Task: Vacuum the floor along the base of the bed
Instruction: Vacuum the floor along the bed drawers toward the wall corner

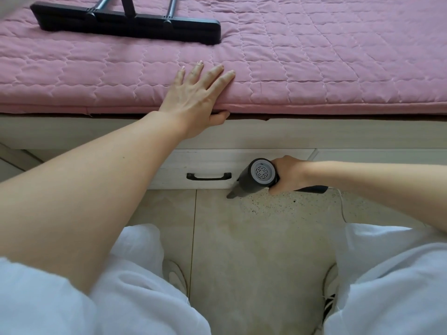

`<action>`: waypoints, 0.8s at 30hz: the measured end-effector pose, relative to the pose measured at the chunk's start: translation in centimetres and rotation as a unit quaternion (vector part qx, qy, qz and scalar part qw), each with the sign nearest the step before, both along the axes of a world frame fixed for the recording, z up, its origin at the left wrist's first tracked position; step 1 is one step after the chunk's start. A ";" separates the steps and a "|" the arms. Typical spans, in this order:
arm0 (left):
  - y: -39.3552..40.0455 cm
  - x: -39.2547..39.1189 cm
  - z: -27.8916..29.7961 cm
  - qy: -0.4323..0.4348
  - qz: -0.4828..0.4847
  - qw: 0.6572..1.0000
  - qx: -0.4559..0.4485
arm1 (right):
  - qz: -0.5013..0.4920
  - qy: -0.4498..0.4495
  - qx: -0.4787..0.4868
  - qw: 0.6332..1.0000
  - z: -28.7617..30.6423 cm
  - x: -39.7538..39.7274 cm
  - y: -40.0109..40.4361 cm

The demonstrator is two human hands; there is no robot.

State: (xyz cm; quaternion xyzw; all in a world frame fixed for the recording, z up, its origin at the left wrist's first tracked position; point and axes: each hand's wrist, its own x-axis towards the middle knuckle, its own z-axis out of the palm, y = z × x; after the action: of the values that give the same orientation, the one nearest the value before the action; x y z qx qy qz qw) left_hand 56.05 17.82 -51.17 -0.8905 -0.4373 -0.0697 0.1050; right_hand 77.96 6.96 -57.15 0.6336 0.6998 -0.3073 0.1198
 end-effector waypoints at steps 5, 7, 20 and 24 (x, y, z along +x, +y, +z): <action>-0.1 1.3 -0.2 -0.007 -0.008 1.000 0.005 | 0.007 0.001 -0.007 1.000 -0.1 0.9 -0.2; -0.1 1.7 -0.2 -0.012 -0.015 1.000 0.012 | 0.014 0.004 0.000 1.000 0.0 1.5 -0.1; -0.1 4.0 -0.6 -0.014 0.013 1.000 0.022 | 0.005 0.030 0.011 0.999 -0.9 5.7 -1.0; -0.9 4.9 -0.7 -0.031 0.048 0.998 0.011 | 0.012 0.035 0.017 0.999 -1.0 6.0 -1.1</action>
State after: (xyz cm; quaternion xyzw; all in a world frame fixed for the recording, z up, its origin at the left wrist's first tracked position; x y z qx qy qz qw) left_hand 60.94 16.94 -51.90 -0.8647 -0.4817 -0.0967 0.1043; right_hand 83.95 5.91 -58.14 0.6164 0.7161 -0.3154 0.0881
